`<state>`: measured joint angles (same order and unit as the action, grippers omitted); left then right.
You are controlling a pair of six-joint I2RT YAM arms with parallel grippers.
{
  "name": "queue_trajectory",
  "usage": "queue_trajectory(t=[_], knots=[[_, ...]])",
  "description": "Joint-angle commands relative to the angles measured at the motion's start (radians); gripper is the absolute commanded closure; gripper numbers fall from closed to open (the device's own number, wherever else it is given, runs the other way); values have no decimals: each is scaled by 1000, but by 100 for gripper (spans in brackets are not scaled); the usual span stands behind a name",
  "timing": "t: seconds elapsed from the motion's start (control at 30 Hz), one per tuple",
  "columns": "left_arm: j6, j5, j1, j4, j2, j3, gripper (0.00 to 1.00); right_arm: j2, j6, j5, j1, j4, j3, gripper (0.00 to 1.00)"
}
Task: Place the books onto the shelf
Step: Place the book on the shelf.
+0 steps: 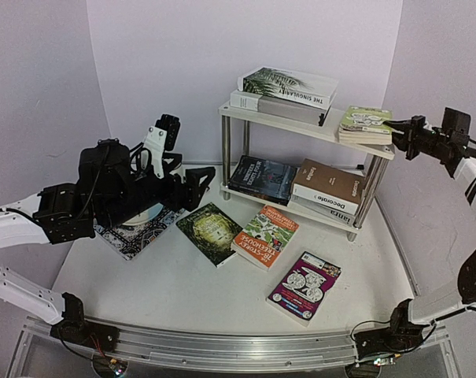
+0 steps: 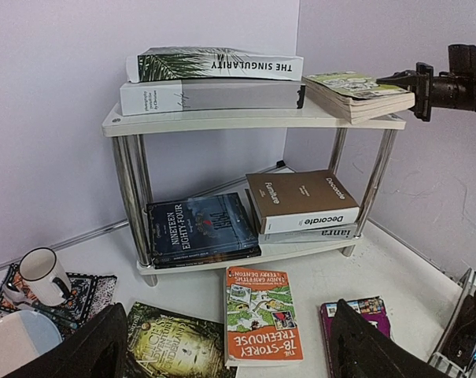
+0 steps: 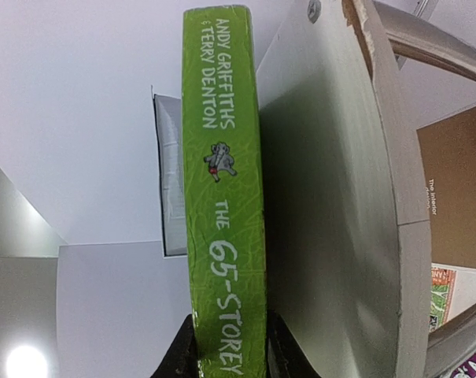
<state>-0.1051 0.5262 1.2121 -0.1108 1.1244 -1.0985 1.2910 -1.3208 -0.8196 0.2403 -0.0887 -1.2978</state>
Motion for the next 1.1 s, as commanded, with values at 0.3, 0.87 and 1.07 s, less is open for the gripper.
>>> queue_trajectory(t=[0.3,0.87,1.07], knots=[[1,31,0,43,-25,9,10,93,80,39,-46,4,-114,100],[3,32,0,44,-32,15,10,90,169,73,-47,130,-172,49],[-4,35,0,46,-47,29,10,91,248,121,-48,261,-248,43]])
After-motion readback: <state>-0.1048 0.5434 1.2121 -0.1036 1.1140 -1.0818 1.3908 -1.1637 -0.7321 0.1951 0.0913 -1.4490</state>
